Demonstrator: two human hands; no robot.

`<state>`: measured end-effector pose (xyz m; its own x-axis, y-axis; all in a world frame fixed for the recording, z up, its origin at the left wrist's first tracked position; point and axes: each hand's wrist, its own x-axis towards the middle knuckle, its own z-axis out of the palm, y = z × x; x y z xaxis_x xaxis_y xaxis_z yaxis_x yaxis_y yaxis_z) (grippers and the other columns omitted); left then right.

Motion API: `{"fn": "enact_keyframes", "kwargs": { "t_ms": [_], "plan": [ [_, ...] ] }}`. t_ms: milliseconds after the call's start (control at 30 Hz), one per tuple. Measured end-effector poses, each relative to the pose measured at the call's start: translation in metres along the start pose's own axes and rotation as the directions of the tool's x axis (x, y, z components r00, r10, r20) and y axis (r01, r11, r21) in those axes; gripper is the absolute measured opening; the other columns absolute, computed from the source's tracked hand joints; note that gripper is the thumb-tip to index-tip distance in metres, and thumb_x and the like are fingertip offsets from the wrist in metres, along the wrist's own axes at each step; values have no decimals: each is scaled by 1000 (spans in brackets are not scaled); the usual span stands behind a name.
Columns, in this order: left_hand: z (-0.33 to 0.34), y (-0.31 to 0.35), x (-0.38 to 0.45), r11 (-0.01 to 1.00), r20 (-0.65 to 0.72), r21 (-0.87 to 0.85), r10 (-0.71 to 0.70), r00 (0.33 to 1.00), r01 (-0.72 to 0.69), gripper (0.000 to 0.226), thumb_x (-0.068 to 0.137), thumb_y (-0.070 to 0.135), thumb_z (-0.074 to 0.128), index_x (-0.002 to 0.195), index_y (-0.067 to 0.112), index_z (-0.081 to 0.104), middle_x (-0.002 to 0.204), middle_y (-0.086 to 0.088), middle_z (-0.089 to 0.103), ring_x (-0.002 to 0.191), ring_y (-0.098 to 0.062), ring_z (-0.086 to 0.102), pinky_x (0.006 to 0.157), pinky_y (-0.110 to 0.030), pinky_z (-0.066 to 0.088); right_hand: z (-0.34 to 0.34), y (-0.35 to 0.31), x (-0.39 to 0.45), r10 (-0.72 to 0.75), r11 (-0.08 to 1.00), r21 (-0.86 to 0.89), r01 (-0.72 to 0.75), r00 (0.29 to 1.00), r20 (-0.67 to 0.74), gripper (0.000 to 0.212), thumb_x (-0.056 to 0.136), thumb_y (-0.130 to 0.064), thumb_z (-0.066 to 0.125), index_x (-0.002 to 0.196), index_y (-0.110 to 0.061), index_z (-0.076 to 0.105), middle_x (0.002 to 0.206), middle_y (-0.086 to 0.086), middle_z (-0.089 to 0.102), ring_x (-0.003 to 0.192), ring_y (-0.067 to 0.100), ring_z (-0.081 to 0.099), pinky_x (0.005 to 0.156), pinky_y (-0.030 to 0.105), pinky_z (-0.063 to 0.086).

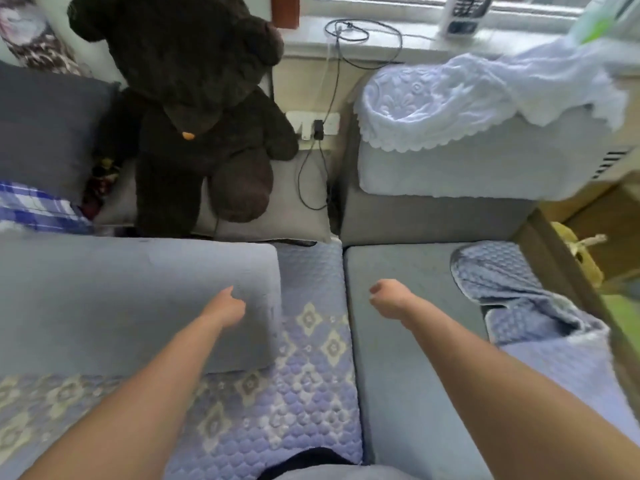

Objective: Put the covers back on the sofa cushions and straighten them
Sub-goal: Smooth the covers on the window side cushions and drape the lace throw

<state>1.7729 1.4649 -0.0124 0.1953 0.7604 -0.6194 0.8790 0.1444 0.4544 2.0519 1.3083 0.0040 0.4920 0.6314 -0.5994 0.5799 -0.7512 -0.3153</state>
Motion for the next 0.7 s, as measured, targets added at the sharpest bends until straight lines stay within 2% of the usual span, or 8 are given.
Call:
{"fn": "enact_keyframes", "kwargs": {
  "t_ms": [67,167,200,300,467,533,600,700],
  "plan": [
    [36,39,-13,998,73,11,57,996,-58,56,101,12,49,153,7,31,155,-14,39,134,-31,46,102,-30,40,-11,49,-6,22,1000,-14,-22,999,23,32,95,-11,47,118,2,65,124,16,65,114,32,61,93,31,50],
    [86,92,-33,987,142,14,155,978,-159,53,101,17,52,151,10,36,117,-13,59,82,-23,57,59,-23,43,-32,120,-7,106,994,-34,-105,993,42,21,93,-8,47,79,-5,62,96,15,60,93,28,58,75,26,42],
    [105,109,-39,983,156,17,178,971,-183,52,101,19,54,150,13,39,113,-9,58,79,-20,56,59,-25,41,-40,149,-3,148,989,-18,-148,988,31,21,92,-8,48,73,-7,56,89,13,55,86,26,54,72,25,39],
    [174,153,-48,974,196,59,203,959,-219,48,99,28,56,146,20,47,133,-9,59,108,-28,60,83,-32,47,-60,236,6,219,975,25,-219,975,-25,14,91,-9,49,81,-9,59,89,14,57,81,24,51,71,25,39],
    [309,199,-65,991,257,16,127,958,-136,43,99,19,55,141,12,51,138,-5,56,121,-25,57,97,-29,44,-64,380,22,193,980,46,-195,980,42,13,93,-8,47,88,-11,59,95,11,58,87,23,52,79,31,47],
    [372,203,-72,999,277,46,12,961,-26,42,98,20,56,138,11,54,133,-11,61,113,-28,61,93,-32,48,-61,444,28,201,978,46,-205,977,73,15,95,-10,47,100,-15,61,110,10,58,99,24,56,87,30,46],
    [446,207,-84,991,346,110,-116,931,82,44,97,21,57,140,13,53,123,-13,64,104,-30,63,83,-30,47,-53,519,32,245,968,30,-250,963,109,33,98,-14,48,129,-13,58,138,11,49,120,28,54,98,31,43],
    [523,216,-92,976,436,153,-205,876,153,50,99,24,57,146,13,43,121,-8,60,109,-27,58,91,-31,46,-53,592,47,250,968,-58,-246,965,78,44,98,-12,46,142,-16,46,151,9,31,120,30,55,93,36,47]
  ]
}}
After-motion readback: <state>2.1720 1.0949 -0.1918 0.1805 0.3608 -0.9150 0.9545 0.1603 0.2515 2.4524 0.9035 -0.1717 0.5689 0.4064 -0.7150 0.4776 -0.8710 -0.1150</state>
